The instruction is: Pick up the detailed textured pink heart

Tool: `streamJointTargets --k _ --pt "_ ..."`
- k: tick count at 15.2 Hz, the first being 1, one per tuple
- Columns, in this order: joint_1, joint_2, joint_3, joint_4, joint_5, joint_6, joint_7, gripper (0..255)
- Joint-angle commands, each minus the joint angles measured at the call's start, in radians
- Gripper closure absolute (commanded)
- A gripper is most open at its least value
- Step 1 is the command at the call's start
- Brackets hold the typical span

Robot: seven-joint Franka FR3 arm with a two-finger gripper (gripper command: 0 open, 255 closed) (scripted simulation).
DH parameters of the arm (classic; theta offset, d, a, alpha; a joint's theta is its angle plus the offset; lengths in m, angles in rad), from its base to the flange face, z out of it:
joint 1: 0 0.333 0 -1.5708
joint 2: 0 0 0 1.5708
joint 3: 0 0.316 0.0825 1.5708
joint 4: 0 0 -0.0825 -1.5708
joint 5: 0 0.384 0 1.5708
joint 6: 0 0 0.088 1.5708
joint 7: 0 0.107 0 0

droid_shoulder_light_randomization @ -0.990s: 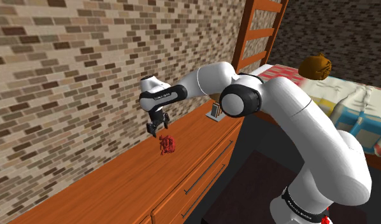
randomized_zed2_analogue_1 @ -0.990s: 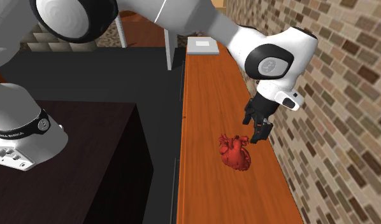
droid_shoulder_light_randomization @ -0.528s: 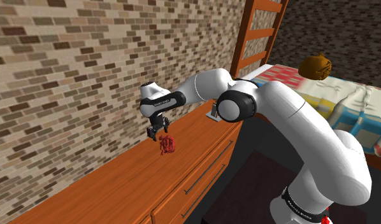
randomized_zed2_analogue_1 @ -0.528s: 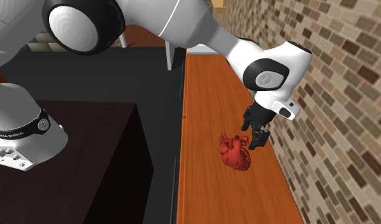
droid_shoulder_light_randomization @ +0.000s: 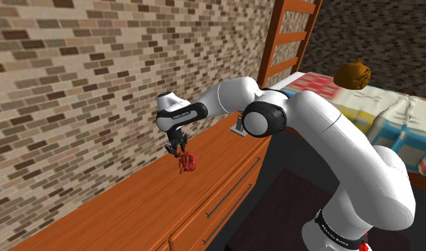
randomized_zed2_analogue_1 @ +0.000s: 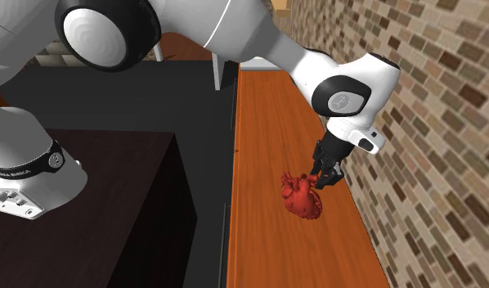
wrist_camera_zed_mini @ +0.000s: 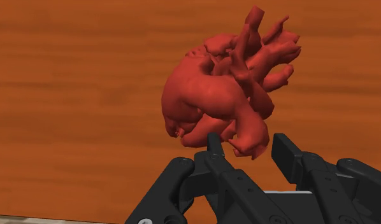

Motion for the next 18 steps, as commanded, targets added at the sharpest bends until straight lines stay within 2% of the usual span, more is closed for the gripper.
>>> streamJointTargets --k 1,18 --pt "0.0 0.0 0.0 -0.002 0.0 0.0 0.0 255" --pt "-0.002 -0.132 0.004 -0.034 0.004 -0.101 -0.006 255"
